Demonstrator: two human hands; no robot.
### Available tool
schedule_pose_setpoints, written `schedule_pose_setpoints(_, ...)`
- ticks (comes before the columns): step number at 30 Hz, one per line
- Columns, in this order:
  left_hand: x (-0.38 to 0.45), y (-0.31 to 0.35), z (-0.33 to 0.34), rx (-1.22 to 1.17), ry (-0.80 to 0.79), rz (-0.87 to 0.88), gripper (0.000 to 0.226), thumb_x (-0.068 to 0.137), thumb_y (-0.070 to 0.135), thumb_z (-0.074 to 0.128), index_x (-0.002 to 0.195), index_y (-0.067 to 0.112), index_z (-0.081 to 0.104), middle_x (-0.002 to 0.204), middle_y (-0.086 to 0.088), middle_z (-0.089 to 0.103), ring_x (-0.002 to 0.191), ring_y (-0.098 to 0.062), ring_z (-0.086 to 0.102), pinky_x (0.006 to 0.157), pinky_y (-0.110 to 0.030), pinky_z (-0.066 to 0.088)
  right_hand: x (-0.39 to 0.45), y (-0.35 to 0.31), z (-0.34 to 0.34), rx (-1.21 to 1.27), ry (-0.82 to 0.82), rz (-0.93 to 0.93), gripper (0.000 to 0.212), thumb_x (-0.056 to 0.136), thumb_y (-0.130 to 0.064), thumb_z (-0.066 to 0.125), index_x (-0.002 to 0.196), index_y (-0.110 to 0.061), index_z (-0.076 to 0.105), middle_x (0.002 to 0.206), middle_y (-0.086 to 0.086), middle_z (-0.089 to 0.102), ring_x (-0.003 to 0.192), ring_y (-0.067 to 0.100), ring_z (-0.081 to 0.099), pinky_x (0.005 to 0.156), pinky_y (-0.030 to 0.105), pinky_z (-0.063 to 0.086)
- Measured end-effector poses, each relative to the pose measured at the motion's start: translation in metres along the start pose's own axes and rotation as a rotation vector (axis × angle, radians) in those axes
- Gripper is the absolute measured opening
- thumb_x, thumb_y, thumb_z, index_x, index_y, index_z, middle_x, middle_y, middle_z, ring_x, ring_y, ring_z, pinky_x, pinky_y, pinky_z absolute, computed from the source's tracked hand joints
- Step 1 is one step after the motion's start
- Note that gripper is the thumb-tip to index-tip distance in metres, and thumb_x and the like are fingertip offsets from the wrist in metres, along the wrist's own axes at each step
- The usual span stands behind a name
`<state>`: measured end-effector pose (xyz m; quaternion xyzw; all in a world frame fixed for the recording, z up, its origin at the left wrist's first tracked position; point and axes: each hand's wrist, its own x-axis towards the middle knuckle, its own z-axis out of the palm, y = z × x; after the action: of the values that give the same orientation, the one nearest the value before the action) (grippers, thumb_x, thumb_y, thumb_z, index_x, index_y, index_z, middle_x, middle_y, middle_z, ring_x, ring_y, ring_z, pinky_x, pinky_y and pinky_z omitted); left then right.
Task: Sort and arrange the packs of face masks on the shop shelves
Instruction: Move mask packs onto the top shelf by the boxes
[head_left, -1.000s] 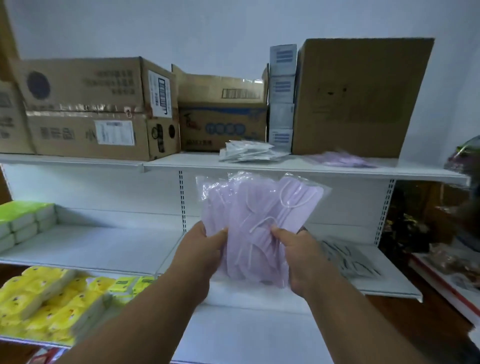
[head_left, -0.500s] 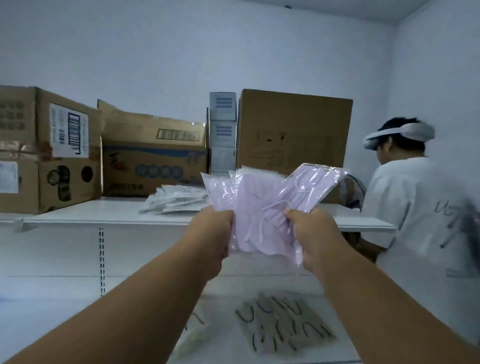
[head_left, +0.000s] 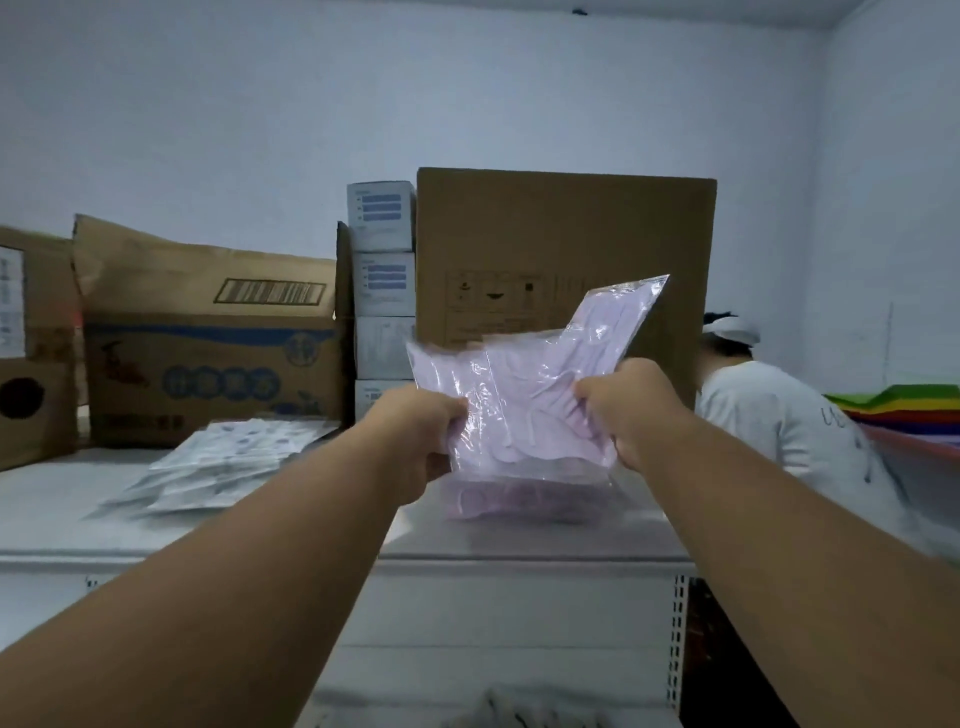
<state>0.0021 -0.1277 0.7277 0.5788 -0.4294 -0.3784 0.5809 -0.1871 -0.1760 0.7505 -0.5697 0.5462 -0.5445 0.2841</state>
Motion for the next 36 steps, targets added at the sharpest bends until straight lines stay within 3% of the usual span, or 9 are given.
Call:
schedule_pose_setpoints(3,0.025,-0.007,0.007,0.253,0.031,0.043,0.006,0.087,0.0,0.06,0.084,0.003,0.064,0.08,-0.016,0.059,0.054,-0.022,0.055,0.045,-0.023,0.046,0.027,0.019,0.01,-0.227,-0.063,-0.016,0.01,0.086,-0.011,0.07,0.093,-0.007,0.063,0.088,0.011,0.065,0.078,0.026,0.065,0.073,0.04,0.059)
schedule_pose_setpoints(8,0.049,-0.022,0.002,0.926,-0.013,0.133,0.013,0.072,0.021,0.073,0.078,0.01,0.076,0.076,-0.007,0.074,0.071,-0.021,0.071,0.068,-0.034,0.061,0.037,0.031,0.026,-0.764,-0.333,-0.025,0.037,0.08,-0.026,0.076,0.107,-0.004,0.063,0.093,0.009,0.071,0.084,0.026,0.07,0.083,0.044,0.06)
schedule_pose_setpoints(10,0.052,-0.026,0.001,1.061,-0.008,0.153,0.025,0.07,0.034,0.074,0.084,0.014,0.074,0.078,-0.004,0.073,0.073,-0.017,0.069,0.072,-0.033,0.061,0.038,0.034,0.029,-0.943,-0.253,-0.073,0.061,0.074,-0.039,0.082,0.12,-0.012,0.052,0.098,0.006,0.067,0.088,0.027,0.067,0.079,0.043,0.059)
schedule_pose_setpoints(12,0.051,-0.029,0.0,1.183,0.048,0.19,0.052,0.065,0.052,0.071,0.103,0.018,0.063,0.098,-0.004,0.067,0.091,-0.021,0.066,0.08,-0.036,0.058,0.036,0.04,0.029,-0.987,-0.094,-0.124,0.07,0.072,-0.04,0.085,0.125,-0.02,0.042,0.093,0.003,0.058,0.085,0.026,0.062,0.07,0.04,0.058)
schedule_pose_setpoints(15,0.05,-0.034,0.001,1.326,0.203,0.296,0.07,0.07,0.064,0.065,0.12,0.021,0.043,0.12,-0.005,0.048,0.115,-0.028,0.048,0.096,-0.042,0.048,0.033,0.043,0.026,-0.984,-0.081,-0.301,0.053,0.08,-0.033,0.079,0.117,-0.022,0.043,0.093,0.002,0.056,0.086,0.025,0.059,0.07,0.04,0.056)
schedule_pose_setpoints(19,0.039,-0.026,0.003,1.178,0.282,0.585,0.034,0.09,0.041,0.059,0.117,0.022,0.051,0.11,-0.001,0.052,0.109,-0.024,0.051,0.092,-0.04,0.048,0.026,0.029,0.022,-0.875,-0.128,-0.487,0.025,0.088,-0.035,0.068,0.098,-0.024,0.048,0.099,-0.001,0.055,0.089,0.023,0.057,0.077,0.041,0.054)
schedule_pose_setpoints(24,0.004,-0.021,-0.011,1.041,0.223,0.745,0.023,0.09,0.02,0.06,0.112,0.027,0.062,0.107,0.007,0.058,0.102,-0.017,0.056,0.088,-0.036,0.052,0.002,-0.001,0.035,-0.698,-0.167,-0.713,0.016,0.092,-0.037,0.063,0.095,-0.025,0.053,0.091,-0.007,0.053,0.084,0.016,0.055,0.077,0.038,0.054)
schedule_pose_setpoints(31,-0.06,-0.061,-0.09,0.87,0.323,0.754,0.029,0.09,0.009,0.063,0.108,0.032,0.064,0.096,0.021,0.057,0.087,-0.002,0.054,0.072,-0.015,0.042,-0.065,-0.018,0.083,-0.494,-0.241,-0.866,0.015,0.093,-0.034,0.061,0.087,-0.024,0.051,0.085,-0.006,0.052,0.077,0.013,0.049,0.067,0.028,0.041)
schedule_pose_setpoints(36,-0.084,-0.093,-0.159,0.868,0.339,0.775,0.029,0.088,0.013,0.066,0.109,0.033,0.064,0.097,0.025,0.057,0.09,0.0,0.055,0.073,-0.015,0.042,-0.133,-0.027,0.132,-0.385,-0.263,-0.968,0.016,0.091,-0.034,0.063,0.083,-0.026,0.052,0.077,-0.011,0.051,0.068,0.006,0.046,0.059,0.023,0.035)
